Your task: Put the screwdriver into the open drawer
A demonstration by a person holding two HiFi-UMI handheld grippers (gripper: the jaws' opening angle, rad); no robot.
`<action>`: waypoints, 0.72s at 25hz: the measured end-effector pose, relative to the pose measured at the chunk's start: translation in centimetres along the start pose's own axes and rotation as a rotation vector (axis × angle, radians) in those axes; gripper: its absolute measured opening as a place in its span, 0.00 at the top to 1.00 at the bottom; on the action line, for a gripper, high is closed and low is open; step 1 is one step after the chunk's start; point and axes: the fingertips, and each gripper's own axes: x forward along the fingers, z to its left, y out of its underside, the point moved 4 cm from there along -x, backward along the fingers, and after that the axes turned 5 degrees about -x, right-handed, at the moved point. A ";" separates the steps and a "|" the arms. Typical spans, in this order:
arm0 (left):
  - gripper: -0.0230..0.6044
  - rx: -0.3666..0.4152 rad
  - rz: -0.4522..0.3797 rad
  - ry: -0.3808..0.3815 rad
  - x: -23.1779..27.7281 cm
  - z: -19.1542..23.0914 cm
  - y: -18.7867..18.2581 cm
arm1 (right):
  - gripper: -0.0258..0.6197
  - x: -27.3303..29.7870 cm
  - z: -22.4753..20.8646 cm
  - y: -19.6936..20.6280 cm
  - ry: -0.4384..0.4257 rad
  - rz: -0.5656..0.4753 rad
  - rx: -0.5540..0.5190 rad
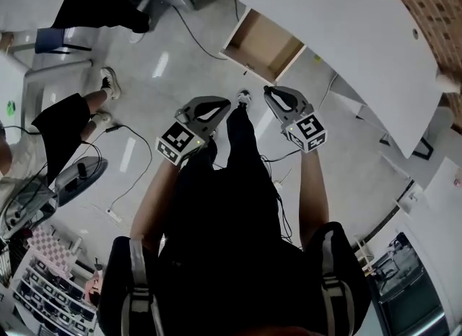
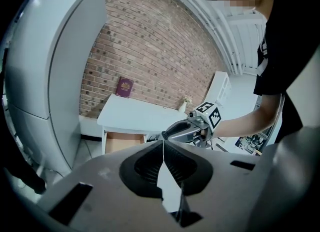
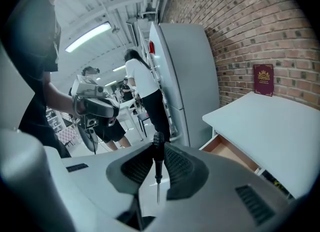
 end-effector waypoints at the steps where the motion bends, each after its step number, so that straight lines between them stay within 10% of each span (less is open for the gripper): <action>1: 0.94 -0.004 0.004 -0.006 0.1 0.2 0.1 | 0.77 0.3 -0.4 0.3 -0.003 0.004 -0.002; 18: 0.94 -0.099 0.020 -0.059 2.4 1.0 3.2 | 0.77 5.5 -4.8 5.1 -0.084 0.092 -0.025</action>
